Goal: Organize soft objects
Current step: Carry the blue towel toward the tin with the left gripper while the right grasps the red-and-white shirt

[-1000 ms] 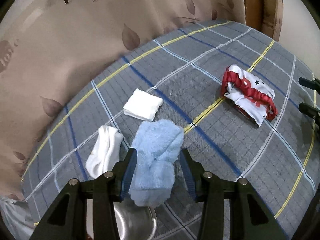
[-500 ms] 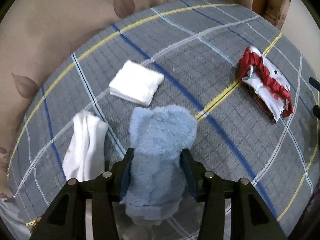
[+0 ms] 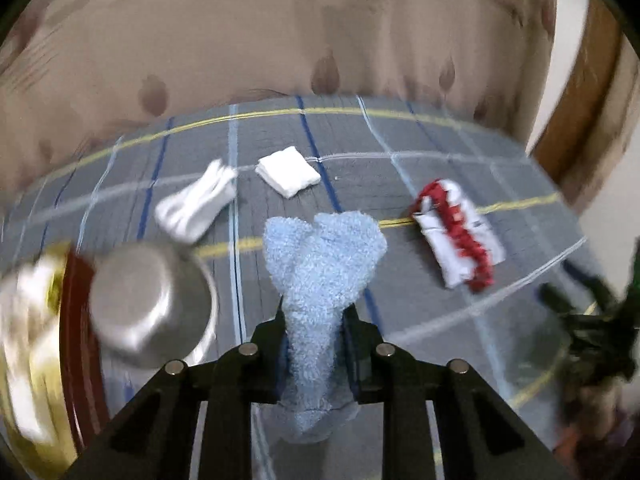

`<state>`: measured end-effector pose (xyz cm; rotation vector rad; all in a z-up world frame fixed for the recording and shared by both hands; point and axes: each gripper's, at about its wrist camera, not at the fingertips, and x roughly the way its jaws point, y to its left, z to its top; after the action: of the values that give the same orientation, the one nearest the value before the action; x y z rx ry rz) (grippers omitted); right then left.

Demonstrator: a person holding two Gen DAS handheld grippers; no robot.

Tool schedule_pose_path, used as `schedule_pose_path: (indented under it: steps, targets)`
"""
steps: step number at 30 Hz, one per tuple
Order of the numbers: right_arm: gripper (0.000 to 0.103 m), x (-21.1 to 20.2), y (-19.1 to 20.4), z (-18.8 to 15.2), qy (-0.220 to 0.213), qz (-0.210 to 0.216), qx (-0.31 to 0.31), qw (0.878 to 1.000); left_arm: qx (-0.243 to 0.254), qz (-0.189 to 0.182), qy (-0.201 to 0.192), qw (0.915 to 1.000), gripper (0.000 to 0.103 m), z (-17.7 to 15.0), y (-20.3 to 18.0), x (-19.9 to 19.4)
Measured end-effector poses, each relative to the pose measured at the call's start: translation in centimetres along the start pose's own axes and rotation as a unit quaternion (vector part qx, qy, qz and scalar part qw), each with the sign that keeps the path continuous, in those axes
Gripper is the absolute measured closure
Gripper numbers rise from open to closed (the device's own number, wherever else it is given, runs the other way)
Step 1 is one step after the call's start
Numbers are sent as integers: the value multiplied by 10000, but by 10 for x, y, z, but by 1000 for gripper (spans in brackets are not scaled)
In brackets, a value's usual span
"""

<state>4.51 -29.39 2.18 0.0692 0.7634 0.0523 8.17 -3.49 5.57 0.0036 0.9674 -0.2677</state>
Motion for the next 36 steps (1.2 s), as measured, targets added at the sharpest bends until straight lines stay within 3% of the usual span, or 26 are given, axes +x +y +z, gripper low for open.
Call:
schedule_pose_path:
  steps: [8, 15, 23, 29, 31, 32, 34, 35, 36]
  targets:
    - [1, 0, 4, 1, 29, -4, -95, 10000, -434, 186, -271, 9985, 80, -65, -2, -72]
    - [0, 12, 33, 17, 233, 395, -252, 9986, -785, 396, -402, 9953, 80, -100, 26, -118]
    - [0, 66, 65, 54, 708, 155, -501, 9961, -1086, 648, -643, 9899, 80, -124, 56, -156]
    - [2, 96, 70, 58, 1056, 110, -434, 9934, -1387, 831, -720, 9842, 80, -140, 75, -173]
    - [14, 101, 75, 54, 1112, 66, -561, 9922, -1495, 887, -737, 9820, 80, -146, 81, -176]
    - [32, 101, 78, 52, 1125, 82, -622, 9917, -1557, 900, -722, 9810, 80, -149, 85, -177]
    - [45, 98, 82, 52, 1071, 124, -717, 9916, -1691, 959, -693, 9785, 80, -154, 92, -178]
    - [62, 97, 84, 52, 1081, 178, -721, 9914, -1752, 964, -697, 9773, 80, -156, 97, -179]
    - [71, 95, 86, 53, 1087, 247, -706, 9913, -1820, 959, -704, 9761, 80, -158, 100, -180]
